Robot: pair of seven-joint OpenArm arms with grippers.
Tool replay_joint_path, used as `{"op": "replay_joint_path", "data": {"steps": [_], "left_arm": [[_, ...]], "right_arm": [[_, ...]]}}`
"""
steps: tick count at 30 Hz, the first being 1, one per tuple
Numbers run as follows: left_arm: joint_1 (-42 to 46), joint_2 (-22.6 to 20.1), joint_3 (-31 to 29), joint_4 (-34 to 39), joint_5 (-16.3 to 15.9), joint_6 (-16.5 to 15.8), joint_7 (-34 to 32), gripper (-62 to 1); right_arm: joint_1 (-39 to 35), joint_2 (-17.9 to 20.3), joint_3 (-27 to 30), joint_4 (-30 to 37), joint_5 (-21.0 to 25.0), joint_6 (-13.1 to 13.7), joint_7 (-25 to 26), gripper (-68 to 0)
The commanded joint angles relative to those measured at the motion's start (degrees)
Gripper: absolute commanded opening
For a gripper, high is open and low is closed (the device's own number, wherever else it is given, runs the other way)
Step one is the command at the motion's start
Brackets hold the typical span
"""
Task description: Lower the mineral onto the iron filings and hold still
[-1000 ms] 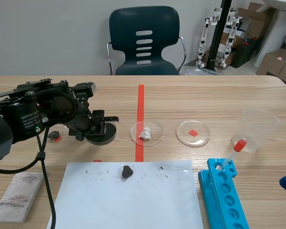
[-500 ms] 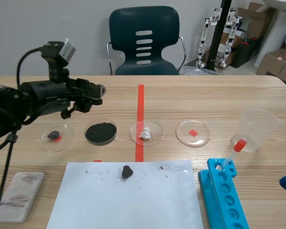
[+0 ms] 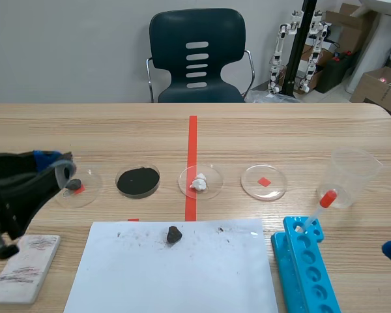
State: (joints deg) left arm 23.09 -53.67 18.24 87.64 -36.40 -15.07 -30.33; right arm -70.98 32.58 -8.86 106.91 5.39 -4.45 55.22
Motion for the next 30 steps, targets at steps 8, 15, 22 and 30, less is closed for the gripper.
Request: {"op": "replay_joint_path", "data": {"steps": [8, 15, 22, 30], "left_arm": [[16.11, 0.81, -9.49, 3.26, 11.74, 0.09, -11.30, -53.9], [21.38, 6.43, -13.75, 4.37, 18.58, 0.04, -12.33, -53.9], [22.95, 13.79, -16.96, 4.48, 24.79, -4.24, -12.24, -53.9], [24.83, 19.91, -18.97, 5.22, 30.73, -6.29, -11.93, -53.9]], "right_arm": [[0.24, 0.26, 0.17, 1.14, 0.17, 0.00, 1.01, 0.4], [0.24, 0.26, 0.17, 1.14, 0.17, 0.00, 1.01, 0.4], [0.24, 0.26, 0.17, 1.14, 0.17, 0.00, 1.01, 0.4], [0.24, 0.26, 0.17, 1.14, 0.17, 0.00, 1.01, 0.4]]}}
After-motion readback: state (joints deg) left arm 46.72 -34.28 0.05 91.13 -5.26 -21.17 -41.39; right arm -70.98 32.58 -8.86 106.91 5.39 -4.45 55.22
